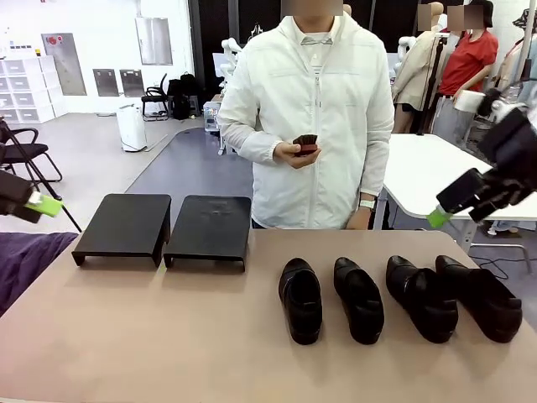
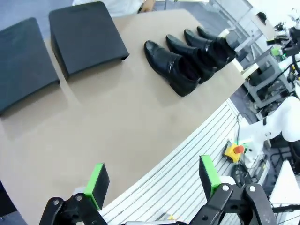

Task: Organize the shoes by placing them on the stand.
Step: Pick up one Shoe and place it in the middle of the table.

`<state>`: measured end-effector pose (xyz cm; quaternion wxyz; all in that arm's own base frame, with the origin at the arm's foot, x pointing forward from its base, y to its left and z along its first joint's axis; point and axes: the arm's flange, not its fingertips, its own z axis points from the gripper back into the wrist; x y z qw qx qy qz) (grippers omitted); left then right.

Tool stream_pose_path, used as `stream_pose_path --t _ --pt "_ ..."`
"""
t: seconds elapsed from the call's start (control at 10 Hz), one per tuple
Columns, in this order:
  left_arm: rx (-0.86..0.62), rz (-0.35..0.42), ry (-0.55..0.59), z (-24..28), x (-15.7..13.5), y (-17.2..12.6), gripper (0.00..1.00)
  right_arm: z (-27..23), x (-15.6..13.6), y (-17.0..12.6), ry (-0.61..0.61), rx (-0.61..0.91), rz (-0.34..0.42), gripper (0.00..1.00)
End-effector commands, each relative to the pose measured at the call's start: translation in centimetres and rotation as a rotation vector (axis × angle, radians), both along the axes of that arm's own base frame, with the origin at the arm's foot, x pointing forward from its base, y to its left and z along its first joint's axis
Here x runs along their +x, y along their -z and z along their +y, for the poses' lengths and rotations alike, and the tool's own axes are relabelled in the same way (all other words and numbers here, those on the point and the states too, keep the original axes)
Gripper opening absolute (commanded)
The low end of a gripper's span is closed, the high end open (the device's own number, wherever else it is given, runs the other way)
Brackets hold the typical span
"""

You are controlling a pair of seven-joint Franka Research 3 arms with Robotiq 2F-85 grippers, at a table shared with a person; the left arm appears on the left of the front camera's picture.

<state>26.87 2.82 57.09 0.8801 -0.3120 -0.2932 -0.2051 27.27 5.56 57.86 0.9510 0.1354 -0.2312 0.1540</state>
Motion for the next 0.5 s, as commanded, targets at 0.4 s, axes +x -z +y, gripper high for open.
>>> stream_pose_path --t 0.4 --pt "-0.022 0.024 -0.007 1.1 0.4 0.9 1.00 -0.9 -0.2 0.0 0.020 0.032 -0.007 1.00"
